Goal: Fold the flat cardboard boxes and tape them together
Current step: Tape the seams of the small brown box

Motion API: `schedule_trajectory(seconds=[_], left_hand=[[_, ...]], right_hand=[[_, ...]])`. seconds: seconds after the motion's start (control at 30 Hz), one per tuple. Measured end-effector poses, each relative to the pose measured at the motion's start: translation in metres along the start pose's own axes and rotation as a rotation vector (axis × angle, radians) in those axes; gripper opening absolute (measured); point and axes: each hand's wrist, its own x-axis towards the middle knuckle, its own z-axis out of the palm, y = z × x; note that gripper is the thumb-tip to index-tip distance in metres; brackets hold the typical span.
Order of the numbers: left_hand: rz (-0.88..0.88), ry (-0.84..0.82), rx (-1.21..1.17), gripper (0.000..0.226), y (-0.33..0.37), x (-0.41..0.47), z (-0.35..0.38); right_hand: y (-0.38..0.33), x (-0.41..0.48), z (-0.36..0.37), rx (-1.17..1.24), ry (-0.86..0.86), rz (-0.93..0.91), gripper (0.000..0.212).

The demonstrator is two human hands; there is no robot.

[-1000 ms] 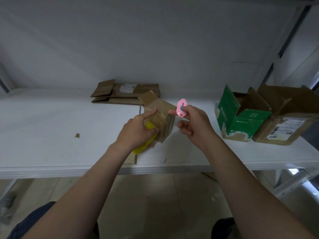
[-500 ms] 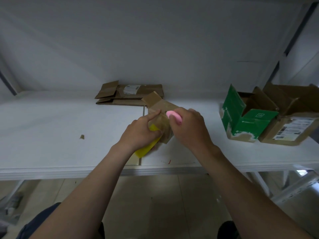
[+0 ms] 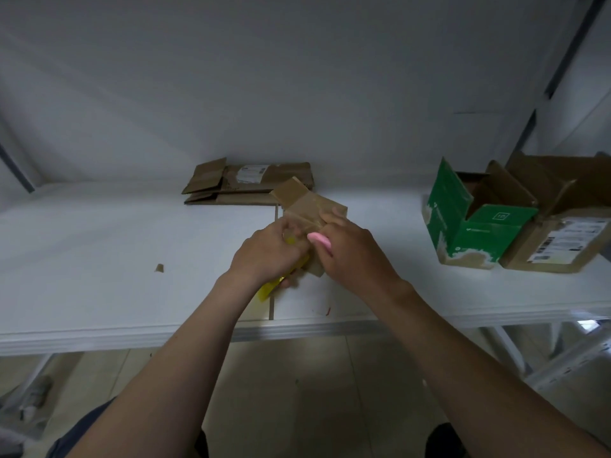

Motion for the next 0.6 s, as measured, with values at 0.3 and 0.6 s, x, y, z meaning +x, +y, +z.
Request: schedule_trajectory(seconds=[0.3,0.6], left_hand=[[-0.019,0.169,0.107,0.034,-0.008,0.013,0.008],[-0.037,0.224,0.131,0.028,-0.003,0.011,0.011]], right_hand=[[-0.006,0.004,0.007,-0.120,0.012,0.031,0.030],[-0.017,0.007,0.008,-0.186,-0.010,0.111,0.034]])
